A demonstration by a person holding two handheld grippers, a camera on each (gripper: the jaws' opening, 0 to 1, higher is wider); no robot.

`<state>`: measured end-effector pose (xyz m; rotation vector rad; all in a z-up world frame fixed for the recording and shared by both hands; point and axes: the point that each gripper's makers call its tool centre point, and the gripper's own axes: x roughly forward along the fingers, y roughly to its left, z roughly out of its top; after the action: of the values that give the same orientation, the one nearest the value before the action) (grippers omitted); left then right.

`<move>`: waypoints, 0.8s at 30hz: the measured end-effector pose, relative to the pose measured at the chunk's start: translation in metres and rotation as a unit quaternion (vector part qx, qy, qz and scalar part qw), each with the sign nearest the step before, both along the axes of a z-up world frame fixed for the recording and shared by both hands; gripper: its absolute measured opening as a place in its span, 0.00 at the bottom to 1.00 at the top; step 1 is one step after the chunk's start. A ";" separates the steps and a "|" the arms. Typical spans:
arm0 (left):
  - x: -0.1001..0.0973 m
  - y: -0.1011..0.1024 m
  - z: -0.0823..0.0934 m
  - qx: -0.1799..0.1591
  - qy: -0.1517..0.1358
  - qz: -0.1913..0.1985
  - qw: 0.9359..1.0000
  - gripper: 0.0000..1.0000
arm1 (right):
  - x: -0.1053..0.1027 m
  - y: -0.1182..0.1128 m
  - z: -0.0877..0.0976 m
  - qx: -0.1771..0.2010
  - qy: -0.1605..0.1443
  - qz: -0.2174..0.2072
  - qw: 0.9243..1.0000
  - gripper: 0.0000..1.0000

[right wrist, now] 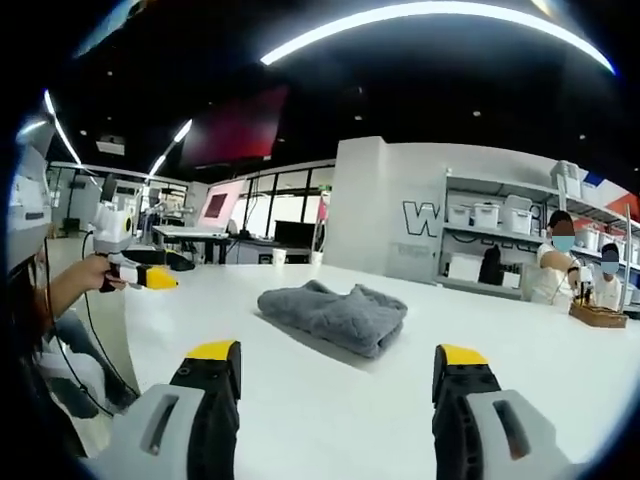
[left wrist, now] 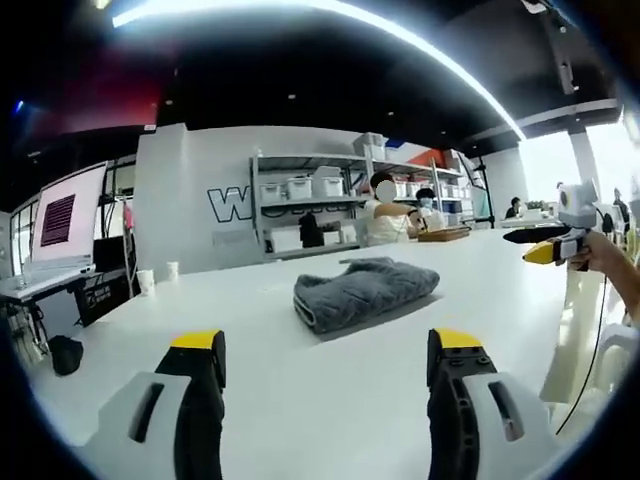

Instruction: Open the folded towel by lifting each exposed corner and separating the folded layers until the towel lies flat within the target outline without major curled edges

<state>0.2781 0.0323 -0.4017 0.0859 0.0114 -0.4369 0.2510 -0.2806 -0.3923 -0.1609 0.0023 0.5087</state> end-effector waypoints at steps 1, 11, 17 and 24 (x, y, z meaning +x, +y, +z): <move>0.001 -0.001 0.000 -0.005 0.003 -0.002 1.000 0.79 | 0.000 0.000 0.000 -0.001 0.000 0.000 1.000 0.77; 0.016 -0.006 0.006 -0.006 0.000 -0.026 1.000 0.77 | 0.012 -0.005 0.006 -0.027 -0.006 0.000 1.000 0.74; 0.023 -0.010 0.008 0.005 -0.001 -0.034 0.999 0.76 | 0.017 -0.005 0.012 -0.028 -0.011 0.002 1.000 0.74; 0.030 -0.013 0.013 0.018 -0.001 -0.036 0.999 0.76 | 0.022 -0.001 0.016 -0.025 -0.009 0.017 0.999 0.72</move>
<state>0.3076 0.0192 -0.3887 0.1229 0.0145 -0.5089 0.2728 -0.2818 -0.3758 -0.2153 -0.0050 0.5419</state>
